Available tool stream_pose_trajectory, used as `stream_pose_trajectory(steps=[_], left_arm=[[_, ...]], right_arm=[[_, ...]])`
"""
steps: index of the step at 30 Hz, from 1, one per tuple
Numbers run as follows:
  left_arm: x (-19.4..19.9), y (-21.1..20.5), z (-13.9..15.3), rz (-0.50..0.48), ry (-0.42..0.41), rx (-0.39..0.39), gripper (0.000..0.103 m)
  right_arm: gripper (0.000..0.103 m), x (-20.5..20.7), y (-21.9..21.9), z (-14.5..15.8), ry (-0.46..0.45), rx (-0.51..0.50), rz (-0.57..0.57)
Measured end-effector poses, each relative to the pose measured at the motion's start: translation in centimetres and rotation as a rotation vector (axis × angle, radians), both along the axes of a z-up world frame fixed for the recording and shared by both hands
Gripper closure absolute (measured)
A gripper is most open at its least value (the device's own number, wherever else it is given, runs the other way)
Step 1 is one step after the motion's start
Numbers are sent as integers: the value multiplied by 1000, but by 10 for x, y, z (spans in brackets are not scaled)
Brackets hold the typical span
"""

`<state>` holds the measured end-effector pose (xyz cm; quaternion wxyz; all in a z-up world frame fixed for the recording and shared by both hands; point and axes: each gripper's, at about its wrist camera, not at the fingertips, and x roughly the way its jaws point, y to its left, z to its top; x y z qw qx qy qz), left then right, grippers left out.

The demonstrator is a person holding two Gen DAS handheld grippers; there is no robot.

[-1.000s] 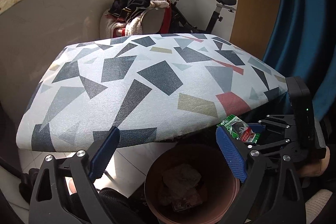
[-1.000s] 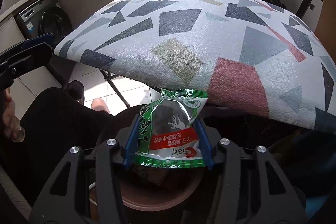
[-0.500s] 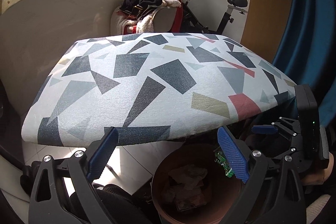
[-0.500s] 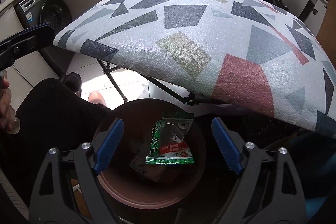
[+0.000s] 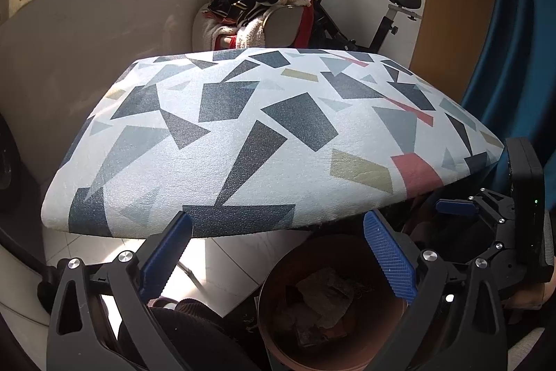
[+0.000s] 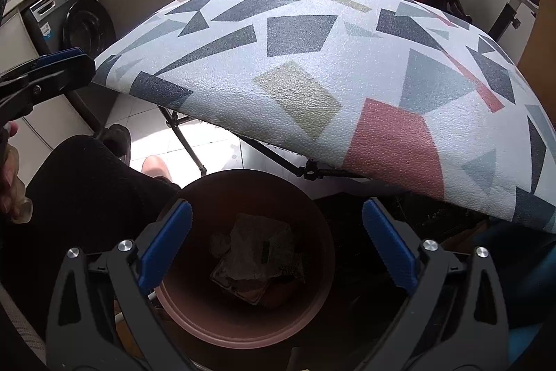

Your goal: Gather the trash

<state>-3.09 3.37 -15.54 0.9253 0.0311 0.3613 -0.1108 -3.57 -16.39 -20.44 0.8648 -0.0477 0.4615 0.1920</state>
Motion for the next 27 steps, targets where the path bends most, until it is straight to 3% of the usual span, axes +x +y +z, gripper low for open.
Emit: stream_pose_trajectory(steps=[9, 20, 27], left_arm=[[13, -5, 25, -11, -38, 27, 6], [32, -15, 109, 28, -235, 45, 6], [34, -16, 144, 33, -298, 24, 6]], right_arm=[[6, 20, -17, 35, -79, -8, -61], [6, 59, -42, 136, -272, 0, -135], [6, 59, -50, 174, -343, 29, -152]])
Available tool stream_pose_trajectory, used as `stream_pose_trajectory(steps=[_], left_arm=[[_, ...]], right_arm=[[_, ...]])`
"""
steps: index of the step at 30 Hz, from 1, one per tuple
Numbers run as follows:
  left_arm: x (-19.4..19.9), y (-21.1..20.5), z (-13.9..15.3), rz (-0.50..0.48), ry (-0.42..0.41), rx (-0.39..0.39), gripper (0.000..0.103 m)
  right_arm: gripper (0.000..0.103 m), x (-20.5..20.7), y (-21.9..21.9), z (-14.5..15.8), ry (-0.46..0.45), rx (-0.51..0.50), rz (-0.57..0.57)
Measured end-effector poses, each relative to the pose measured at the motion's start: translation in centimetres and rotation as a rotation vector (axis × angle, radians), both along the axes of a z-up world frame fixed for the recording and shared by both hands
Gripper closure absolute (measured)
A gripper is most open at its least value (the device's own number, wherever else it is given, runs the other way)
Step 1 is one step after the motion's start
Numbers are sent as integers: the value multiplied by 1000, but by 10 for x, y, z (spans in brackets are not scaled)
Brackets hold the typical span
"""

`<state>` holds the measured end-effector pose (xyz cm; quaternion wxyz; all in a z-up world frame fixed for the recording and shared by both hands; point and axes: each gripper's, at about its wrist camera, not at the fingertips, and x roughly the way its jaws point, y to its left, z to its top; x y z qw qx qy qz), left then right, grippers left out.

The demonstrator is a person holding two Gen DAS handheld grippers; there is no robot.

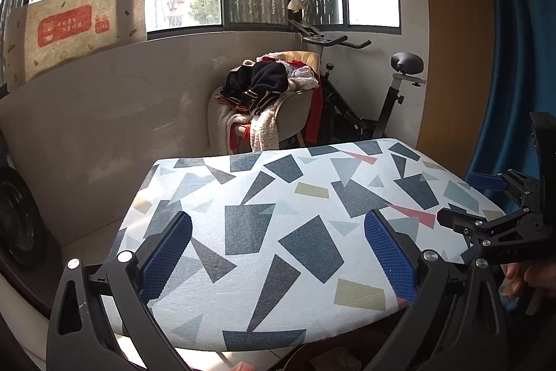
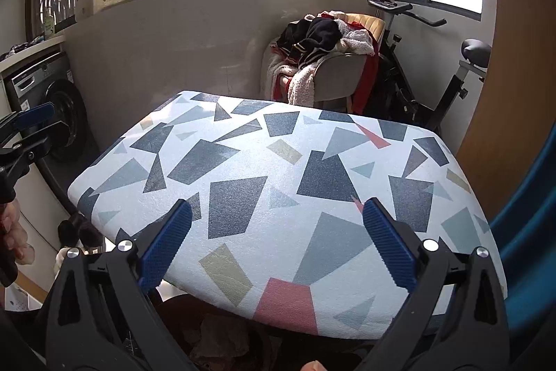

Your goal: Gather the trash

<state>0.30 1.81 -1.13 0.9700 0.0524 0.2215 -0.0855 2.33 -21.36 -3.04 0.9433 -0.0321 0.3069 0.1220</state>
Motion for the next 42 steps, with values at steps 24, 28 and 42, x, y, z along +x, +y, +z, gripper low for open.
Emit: stream_pose_trajectory(steps=[24, 28, 42], left_arm=[[-1, -11, 15, -18, -15, -15, 6], [-2, -11, 14, -20, -15, -12, 6], [-3, -11, 14, -21, -16, -14, 6]], right_arm=[[6, -8, -15, 21, -44, 25, -35], [6, -7, -16, 20, -43, 26, -37], [6, -7, -17, 20, -43, 26, -37]])
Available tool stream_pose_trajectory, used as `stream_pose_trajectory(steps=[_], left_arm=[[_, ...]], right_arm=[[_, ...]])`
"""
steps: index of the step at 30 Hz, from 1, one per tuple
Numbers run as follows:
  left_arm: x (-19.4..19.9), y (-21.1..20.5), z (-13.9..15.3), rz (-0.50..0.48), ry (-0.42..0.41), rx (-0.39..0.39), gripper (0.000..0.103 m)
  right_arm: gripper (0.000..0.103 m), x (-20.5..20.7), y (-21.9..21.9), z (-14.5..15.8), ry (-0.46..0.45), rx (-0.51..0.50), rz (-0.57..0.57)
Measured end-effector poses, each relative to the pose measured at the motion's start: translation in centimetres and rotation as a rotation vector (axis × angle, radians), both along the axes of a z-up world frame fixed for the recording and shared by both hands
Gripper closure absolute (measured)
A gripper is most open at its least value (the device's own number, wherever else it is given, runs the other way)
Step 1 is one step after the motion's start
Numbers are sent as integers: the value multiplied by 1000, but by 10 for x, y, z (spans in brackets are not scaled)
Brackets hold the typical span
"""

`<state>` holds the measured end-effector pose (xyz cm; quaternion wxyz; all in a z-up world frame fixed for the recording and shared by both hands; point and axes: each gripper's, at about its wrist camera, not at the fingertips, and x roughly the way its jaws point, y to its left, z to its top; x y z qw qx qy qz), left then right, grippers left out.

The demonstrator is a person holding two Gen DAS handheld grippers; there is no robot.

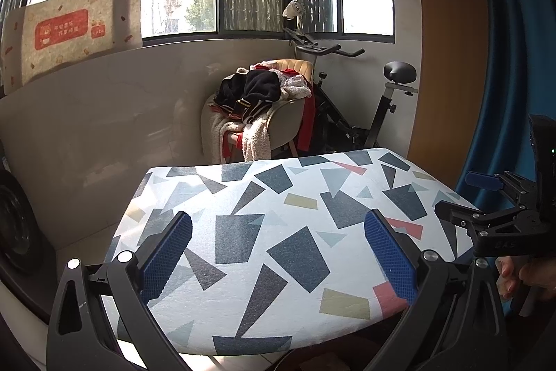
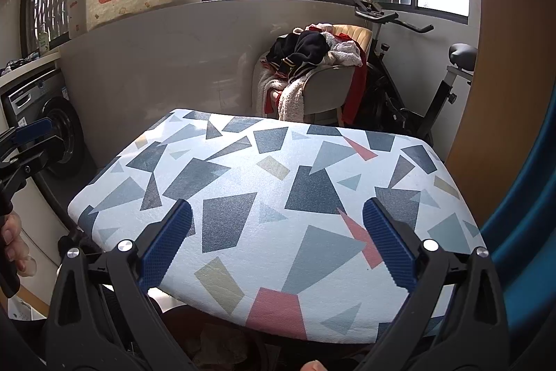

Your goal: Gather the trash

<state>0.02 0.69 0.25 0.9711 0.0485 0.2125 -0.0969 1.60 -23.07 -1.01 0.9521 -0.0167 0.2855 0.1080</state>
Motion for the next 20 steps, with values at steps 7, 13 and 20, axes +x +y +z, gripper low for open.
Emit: stream_pose_trajectory(steps=[7, 13, 20], left_arm=[[-3, -8, 1, -6, -5, 3, 6], [-2, -8, 1, 5, 3, -3, 6], [-1, -5, 0, 15, 14, -8, 6]], right_arm=[[6, 0, 0, 0, 1, 1, 1], [6, 0, 0, 0, 0, -1, 0], [6, -2, -1, -2, 2, -2, 0]])
